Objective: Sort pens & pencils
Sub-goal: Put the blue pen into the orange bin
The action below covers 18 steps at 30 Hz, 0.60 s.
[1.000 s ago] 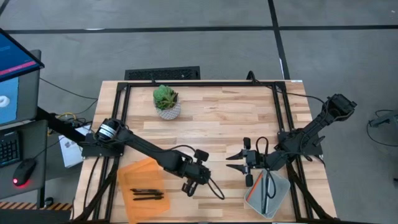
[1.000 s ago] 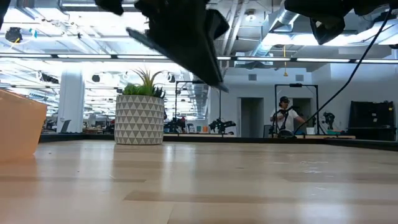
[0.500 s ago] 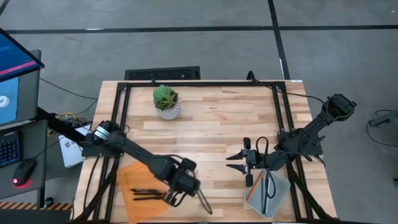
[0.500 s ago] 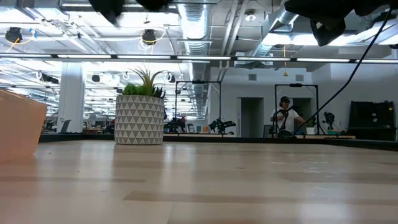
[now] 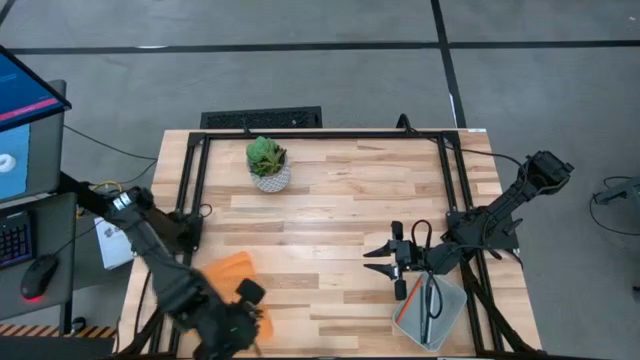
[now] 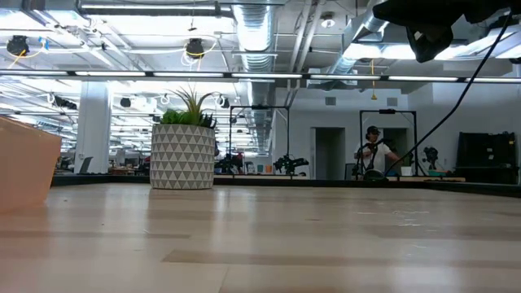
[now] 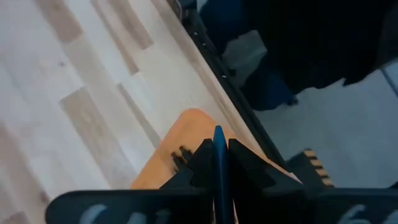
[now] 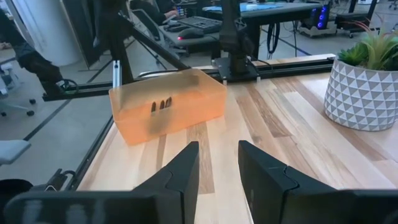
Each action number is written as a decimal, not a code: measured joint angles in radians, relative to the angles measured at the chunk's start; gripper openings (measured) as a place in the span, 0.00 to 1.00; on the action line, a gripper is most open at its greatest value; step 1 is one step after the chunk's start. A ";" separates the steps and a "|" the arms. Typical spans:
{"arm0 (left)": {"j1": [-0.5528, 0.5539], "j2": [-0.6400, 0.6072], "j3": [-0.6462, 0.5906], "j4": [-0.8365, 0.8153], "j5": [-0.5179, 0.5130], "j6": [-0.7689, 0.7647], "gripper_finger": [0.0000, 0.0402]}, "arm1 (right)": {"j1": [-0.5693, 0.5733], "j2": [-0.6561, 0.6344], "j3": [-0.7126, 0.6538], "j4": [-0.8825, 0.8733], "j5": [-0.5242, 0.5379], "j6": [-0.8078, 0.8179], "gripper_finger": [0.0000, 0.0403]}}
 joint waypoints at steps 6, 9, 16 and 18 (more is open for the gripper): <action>-0.122 -0.028 0.000 -0.028 -0.148 -0.072 0.03 | -0.001 0.000 0.000 0.001 0.000 0.000 0.33; -0.174 -0.030 -0.028 -0.028 -0.231 -0.078 0.03 | -0.001 0.000 0.000 0.001 0.000 0.000 0.33; -0.249 -0.060 -0.152 0.017 -0.321 -0.141 0.03 | -0.001 0.000 0.000 0.004 0.000 0.009 0.33; -0.256 -0.104 -0.193 0.042 -0.352 -0.141 0.03 | -0.001 0.000 0.000 0.009 0.001 0.012 0.33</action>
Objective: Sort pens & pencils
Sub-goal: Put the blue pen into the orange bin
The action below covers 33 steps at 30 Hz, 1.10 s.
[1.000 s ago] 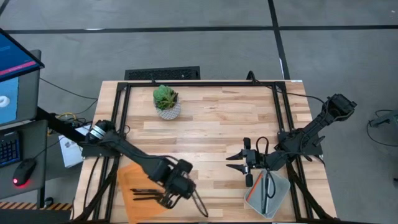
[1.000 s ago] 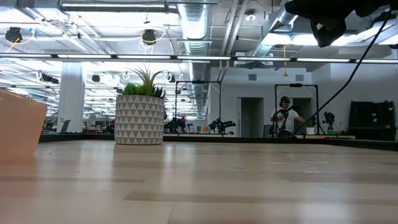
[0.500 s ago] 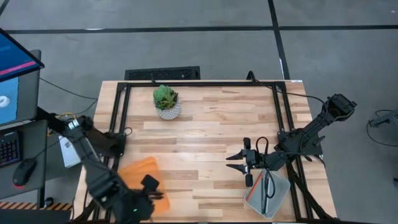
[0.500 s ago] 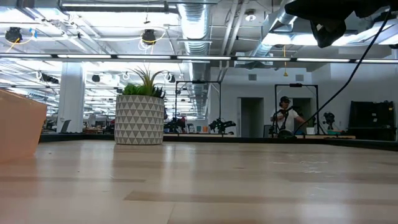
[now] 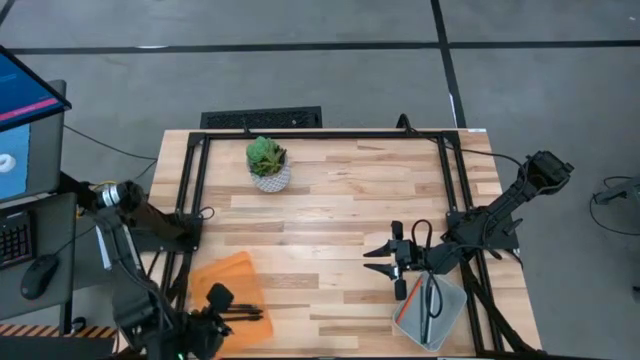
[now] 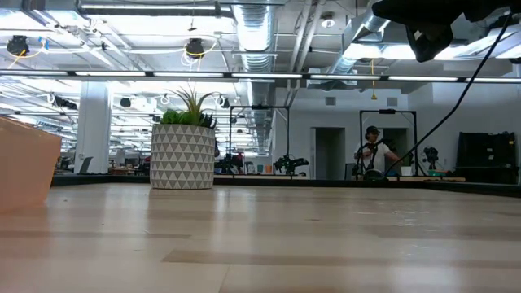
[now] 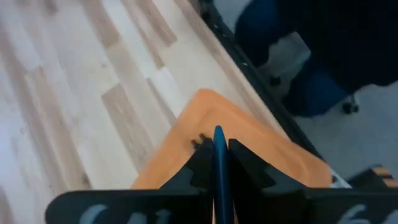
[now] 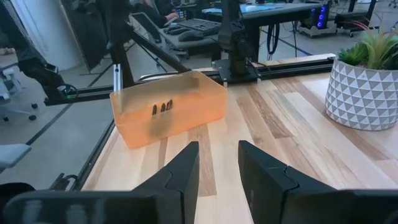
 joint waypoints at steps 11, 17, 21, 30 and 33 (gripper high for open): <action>0.001 -0.517 -0.572 0.628 -0.074 0.150 0.03 | 0.000 0.000 0.000 0.015 0.000 -0.010 0.33; 0.032 -0.691 -0.926 1.107 0.061 0.280 0.03 | 0.000 0.000 0.000 0.015 0.000 -0.012 0.33; 0.032 -0.697 -1.042 1.206 0.062 0.274 0.03 | 0.000 0.000 0.000 0.015 0.000 -0.011 0.33; 0.033 -0.623 -1.143 1.307 0.045 0.245 0.03 | 0.000 0.000 0.000 0.045 0.000 -0.011 0.33; 0.048 -0.601 -1.187 1.386 0.061 0.252 0.03 | 0.000 0.000 0.000 0.045 0.000 -0.011 0.33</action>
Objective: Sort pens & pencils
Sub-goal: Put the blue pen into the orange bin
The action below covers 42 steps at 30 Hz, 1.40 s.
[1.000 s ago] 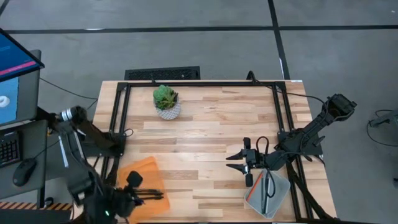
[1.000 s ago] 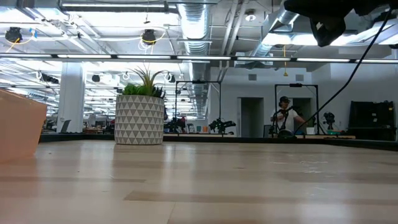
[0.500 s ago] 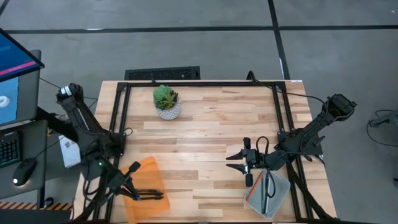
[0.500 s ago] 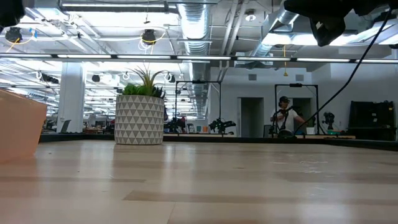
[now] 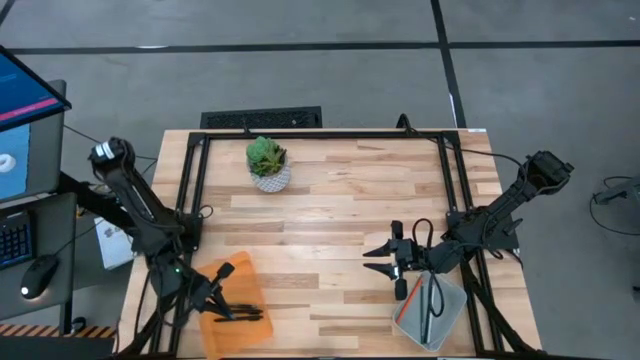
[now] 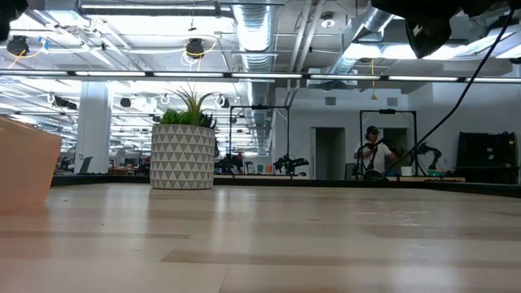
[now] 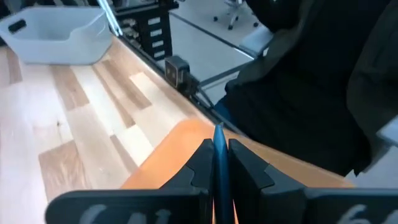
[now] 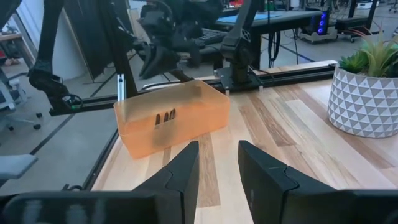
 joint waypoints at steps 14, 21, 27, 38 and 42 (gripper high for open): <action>0.082 0.099 -0.159 0.330 0.089 -0.050 0.03 | 0.000 0.000 0.000 -0.009 0.000 0.000 0.33; 0.082 0.140 -0.160 0.335 0.110 -0.149 0.07 | 0.000 0.000 0.000 -0.015 0.000 0.000 0.33; 0.082 0.140 -0.160 0.335 0.108 -0.176 0.09 | 0.000 0.000 0.000 -0.015 0.000 0.000 0.33; 0.082 0.141 -0.159 0.369 0.070 -0.180 0.10 | 0.000 0.000 0.000 -0.015 0.000 0.000 0.33; 0.082 0.141 -0.159 0.383 0.069 -0.181 0.10 | 0.000 0.000 0.000 -0.015 -0.001 0.000 0.33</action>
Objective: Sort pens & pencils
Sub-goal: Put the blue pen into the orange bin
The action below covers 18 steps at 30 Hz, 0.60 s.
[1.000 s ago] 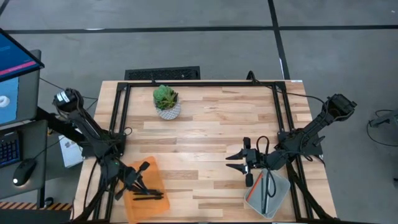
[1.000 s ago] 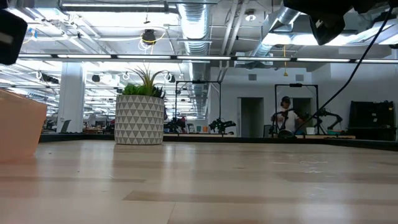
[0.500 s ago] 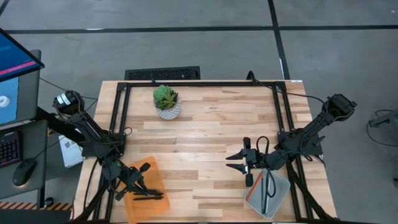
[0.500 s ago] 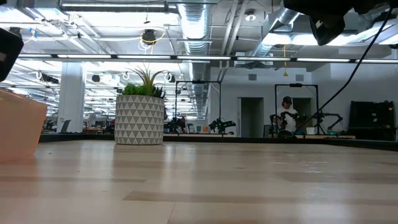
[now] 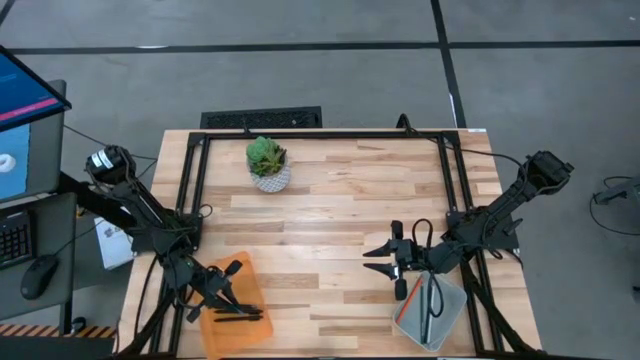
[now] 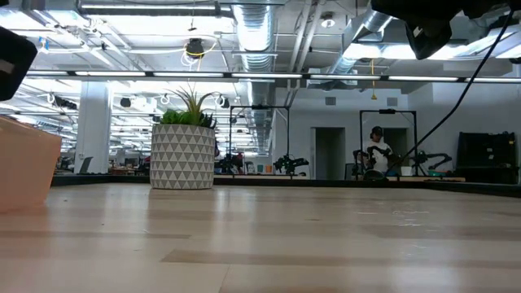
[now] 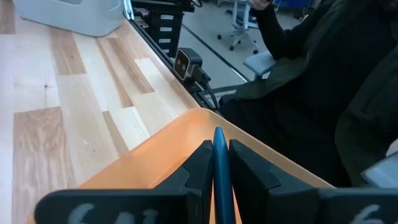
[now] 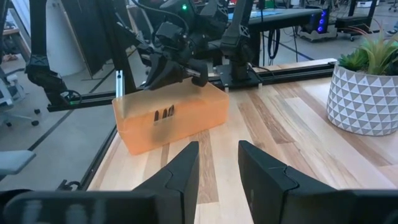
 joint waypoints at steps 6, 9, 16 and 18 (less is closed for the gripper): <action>0.000 0.000 0.000 0.000 -0.002 -0.011 0.10 | 0.000 0.000 0.000 0.000 0.000 0.000 0.33; 0.000 0.000 0.000 0.000 -0.006 -0.014 0.10 | 0.000 0.000 0.000 0.000 0.000 0.000 0.33; 0.000 0.000 0.000 0.005 -0.006 -0.069 0.10 | 0.000 0.000 0.000 0.000 0.000 0.000 0.33; 0.000 0.000 0.000 0.005 -0.007 -0.082 0.10 | 0.000 0.000 0.000 0.000 0.000 0.000 0.33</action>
